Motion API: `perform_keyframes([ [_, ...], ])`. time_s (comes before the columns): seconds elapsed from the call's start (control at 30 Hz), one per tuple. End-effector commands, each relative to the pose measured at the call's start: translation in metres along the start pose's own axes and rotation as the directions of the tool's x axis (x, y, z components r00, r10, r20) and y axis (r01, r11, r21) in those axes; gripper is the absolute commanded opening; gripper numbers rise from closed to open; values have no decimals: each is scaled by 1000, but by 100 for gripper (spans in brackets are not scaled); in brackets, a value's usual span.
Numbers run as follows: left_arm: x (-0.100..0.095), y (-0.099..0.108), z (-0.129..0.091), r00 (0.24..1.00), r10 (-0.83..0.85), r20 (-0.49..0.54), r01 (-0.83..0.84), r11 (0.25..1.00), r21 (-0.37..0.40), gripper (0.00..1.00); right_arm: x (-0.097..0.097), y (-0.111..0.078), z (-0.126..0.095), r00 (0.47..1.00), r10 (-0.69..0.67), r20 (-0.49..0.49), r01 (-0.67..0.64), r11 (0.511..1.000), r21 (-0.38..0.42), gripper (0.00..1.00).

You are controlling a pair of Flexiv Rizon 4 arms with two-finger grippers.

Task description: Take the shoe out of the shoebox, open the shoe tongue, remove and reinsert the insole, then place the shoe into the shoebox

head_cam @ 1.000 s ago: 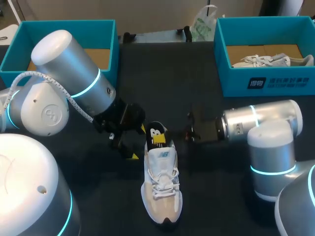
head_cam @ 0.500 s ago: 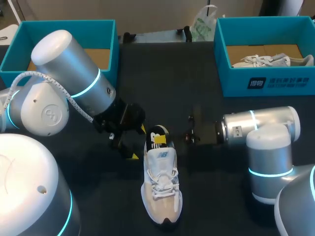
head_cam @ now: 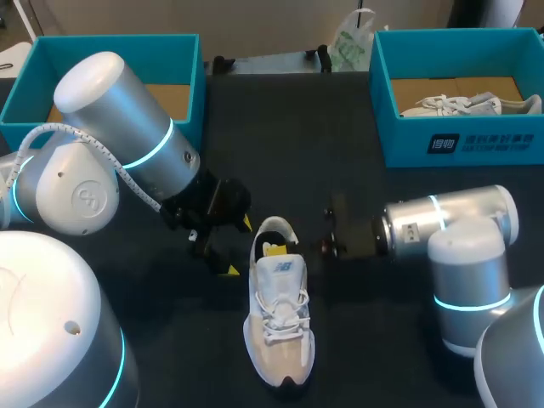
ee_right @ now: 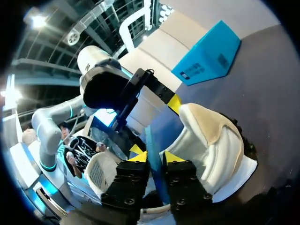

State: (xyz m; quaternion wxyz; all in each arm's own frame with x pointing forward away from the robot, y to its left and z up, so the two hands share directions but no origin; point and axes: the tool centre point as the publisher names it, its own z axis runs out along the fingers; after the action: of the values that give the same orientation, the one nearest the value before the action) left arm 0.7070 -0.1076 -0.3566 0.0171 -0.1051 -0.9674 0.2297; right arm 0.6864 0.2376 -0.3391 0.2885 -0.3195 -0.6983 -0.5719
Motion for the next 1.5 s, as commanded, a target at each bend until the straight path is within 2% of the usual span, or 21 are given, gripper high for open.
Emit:
perform_keyframes([
  [0.03, 0, 1, 1, 1000, 1, 1, -1, 1000, 2, 100, 8, 11, 0, 1000, -24, 20, 24, 1000, 20, 41],
  [0.27, 0, 1, 1, 1000, 1, 1, -1, 1000, 2, 100, 8, 24, 0, 998, -65, 26, 64, 997, 34, 35],
  [0.37, 0, 1, 1, 1000, 1, 1, -1, 1000, 2, 100, 3, 27, 0, 997, -64, 29, 63, 997, 35, 29],
  [0.4, 0, 1, 1, 1000, 1, 1, -1, 1000, 2, 100, 1, 27, 0, 998, -60, 29, 59, 998, 34, 25],
  [0.43, 0, 1, 1, 1000, 1, 1, -1, 1000, 2, 100, -1, 27, 0, 998, -56, 28, 55, 998, 34, 17],
  [0.47, 0, 1, 1, 1000, 1, 1, -1, 1000, 2, 100, -3, 27, 1, 998, -50, 27, 49, 998, 34, 0],
  [0.7, 0, 1, 1, 1000, 1, 1, -1, 1000, 2, 100, -13, 14, 2, 1000, 5, 29, -6, 999, 42, 0],
  [0.93, 0, 1, 1, 1000, 1, 1, -1, 1000, 2, 100, -11, -7, 3, 998, 54, 24, -55, 998, 30, 0],
  [1.1, 0, 1, 1, 1000, 1, 1, -1, 1000, 2, 100, -4, -6, 4, 998, 43, 47, -45, 998, 37, 0],
  [1.13, 0, 1, 1, 1000, 1, 1, -1, 1000, 2, 100, -1, -3, 4, 998, 32, 51, -34, 999, 40, 11],
  [1.27, 0, 1, 1, 1000, 1, 1, -1, 1000, 2, 100, 5, 7, 3, 998, -11, 67, 7, 998, 60, 40],
  [1.37, 0, 1, 1, 1000, 1, 1, -1, 1000, 2, 100, 7, 13, 2, 997, -34, 72, 29, 996, 80, 46],
  [1.5, 0, 1, 1, 1000, 1, 1, -1, 1000, 2, 100, 8, 20, 3, 995, -60, 75, 51, 992, 111, 47],
])
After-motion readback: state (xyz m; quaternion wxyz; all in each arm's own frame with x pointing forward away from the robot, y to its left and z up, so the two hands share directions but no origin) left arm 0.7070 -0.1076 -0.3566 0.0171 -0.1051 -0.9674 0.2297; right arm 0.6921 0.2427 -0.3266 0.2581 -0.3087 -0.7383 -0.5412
